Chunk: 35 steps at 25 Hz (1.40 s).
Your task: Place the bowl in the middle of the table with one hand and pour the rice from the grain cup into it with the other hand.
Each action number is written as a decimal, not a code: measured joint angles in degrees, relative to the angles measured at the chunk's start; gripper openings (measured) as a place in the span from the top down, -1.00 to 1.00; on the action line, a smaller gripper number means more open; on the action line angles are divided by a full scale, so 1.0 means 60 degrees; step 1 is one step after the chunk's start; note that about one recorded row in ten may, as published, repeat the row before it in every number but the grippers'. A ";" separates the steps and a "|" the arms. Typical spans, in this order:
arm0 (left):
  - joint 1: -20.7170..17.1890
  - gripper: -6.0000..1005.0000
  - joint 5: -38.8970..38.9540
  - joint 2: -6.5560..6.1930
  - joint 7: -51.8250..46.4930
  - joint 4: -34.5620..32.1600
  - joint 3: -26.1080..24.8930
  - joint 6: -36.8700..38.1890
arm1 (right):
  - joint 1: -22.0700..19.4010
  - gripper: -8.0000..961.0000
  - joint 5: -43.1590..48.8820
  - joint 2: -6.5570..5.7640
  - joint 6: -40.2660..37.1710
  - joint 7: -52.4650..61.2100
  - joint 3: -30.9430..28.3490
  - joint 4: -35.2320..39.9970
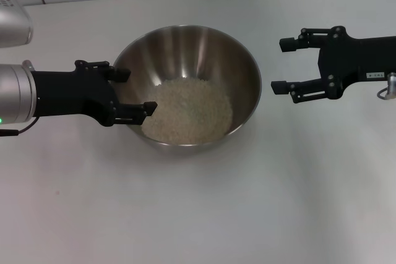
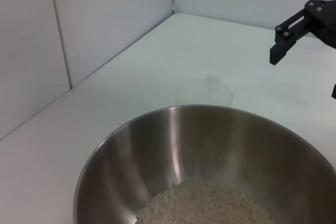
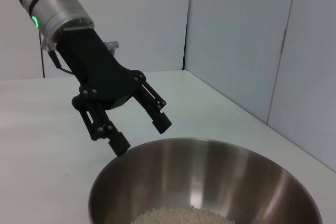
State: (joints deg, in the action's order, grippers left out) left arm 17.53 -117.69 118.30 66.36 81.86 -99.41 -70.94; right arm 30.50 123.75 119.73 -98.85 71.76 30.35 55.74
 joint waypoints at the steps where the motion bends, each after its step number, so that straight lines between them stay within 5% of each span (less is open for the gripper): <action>1: 0.0000 -0.65 0.0000 0.0000 0.0000 0.0000 0.0000 0.0000 | 0.0000 -0.72 0.0000 0.0000 0.0000 0.0000 0.0000 0.0000; 35: -0.0006 -0.65 0.0011 0.0015 -0.0029 0.0008 0.0014 -0.0087 | -0.0041 -0.72 -0.0003 0.0010 0.0050 -0.0058 0.0060 -0.0029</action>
State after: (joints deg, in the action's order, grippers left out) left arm 17.50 -117.62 118.39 66.18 81.91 -99.33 -71.46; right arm 30.25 123.73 119.79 -98.55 71.42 30.71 55.57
